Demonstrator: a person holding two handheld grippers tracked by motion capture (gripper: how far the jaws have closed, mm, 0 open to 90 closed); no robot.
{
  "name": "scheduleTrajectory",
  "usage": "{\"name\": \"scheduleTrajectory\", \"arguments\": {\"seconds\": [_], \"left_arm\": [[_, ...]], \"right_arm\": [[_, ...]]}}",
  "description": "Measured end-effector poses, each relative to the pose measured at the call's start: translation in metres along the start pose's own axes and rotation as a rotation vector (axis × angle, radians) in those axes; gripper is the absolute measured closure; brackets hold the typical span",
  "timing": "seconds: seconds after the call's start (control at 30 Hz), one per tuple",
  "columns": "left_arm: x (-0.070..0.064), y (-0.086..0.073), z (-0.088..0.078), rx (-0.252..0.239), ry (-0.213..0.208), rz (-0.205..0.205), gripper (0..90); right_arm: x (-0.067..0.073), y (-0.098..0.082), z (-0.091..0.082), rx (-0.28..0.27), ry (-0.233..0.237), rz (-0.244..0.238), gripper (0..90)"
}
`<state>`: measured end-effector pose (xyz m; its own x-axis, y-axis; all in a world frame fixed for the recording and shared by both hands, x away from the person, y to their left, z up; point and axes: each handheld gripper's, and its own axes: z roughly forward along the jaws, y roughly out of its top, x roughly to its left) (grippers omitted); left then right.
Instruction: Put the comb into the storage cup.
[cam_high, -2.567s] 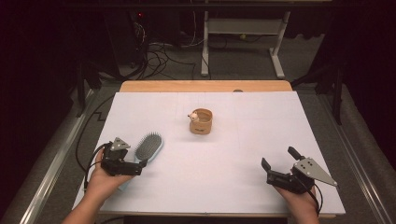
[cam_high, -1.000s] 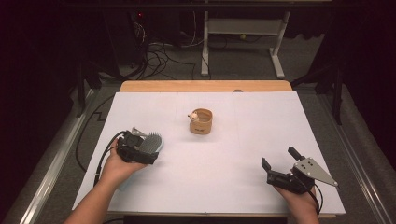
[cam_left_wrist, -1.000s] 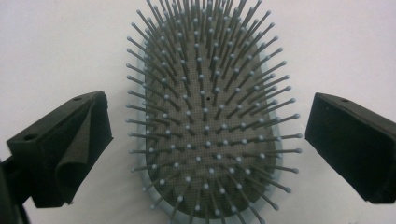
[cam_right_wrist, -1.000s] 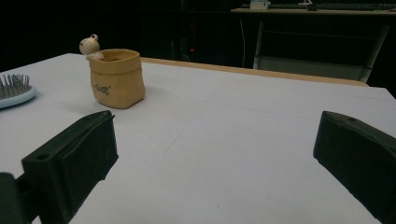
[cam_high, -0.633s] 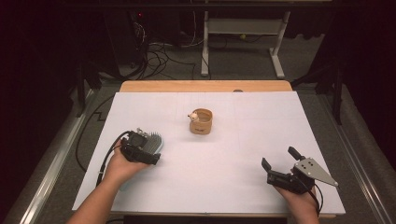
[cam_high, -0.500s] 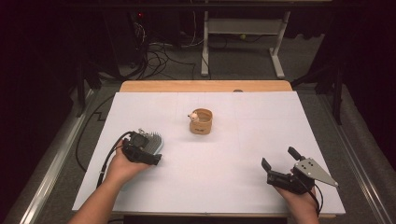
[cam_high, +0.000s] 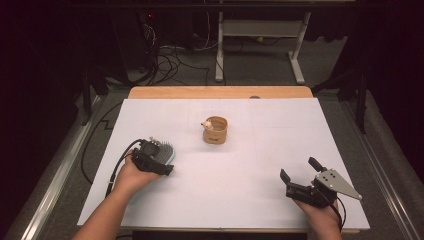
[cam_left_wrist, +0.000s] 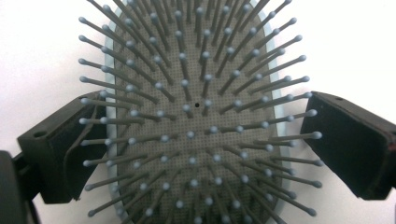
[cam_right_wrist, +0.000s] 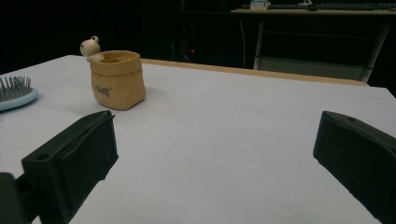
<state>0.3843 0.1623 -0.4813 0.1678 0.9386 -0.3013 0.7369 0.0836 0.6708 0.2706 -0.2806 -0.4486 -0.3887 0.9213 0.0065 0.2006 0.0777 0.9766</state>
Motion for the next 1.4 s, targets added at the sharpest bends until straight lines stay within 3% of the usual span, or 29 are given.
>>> {"name": "scheduleTrajectory", "arguments": {"seconds": [0.23,0.67,0.97,1.4], "left_arm": [[0.0016,0.0005,0.0005,0.006,-0.015,-0.008,3.6],[0.0009,0.0019,0.0017,0.006,-0.001,-0.022,4.7],[0.0031,0.0069,-0.0005,0.008,0.021,-0.037,15.2],[0.0020,0.0076,0.0001,0.008,0.032,-0.032,19.3]], "right_arm": [[-0.0005,0.0000,-0.0005,-0.002,-0.002,0.001,0.4],[0.0002,0.0002,-0.0001,-0.001,-0.001,-0.004,0.4],[0.0003,0.0001,-0.0001,-0.001,-0.001,-0.004,0.4],[0.0008,0.0000,0.0003,0.000,-0.001,-0.009,0.4]]}}
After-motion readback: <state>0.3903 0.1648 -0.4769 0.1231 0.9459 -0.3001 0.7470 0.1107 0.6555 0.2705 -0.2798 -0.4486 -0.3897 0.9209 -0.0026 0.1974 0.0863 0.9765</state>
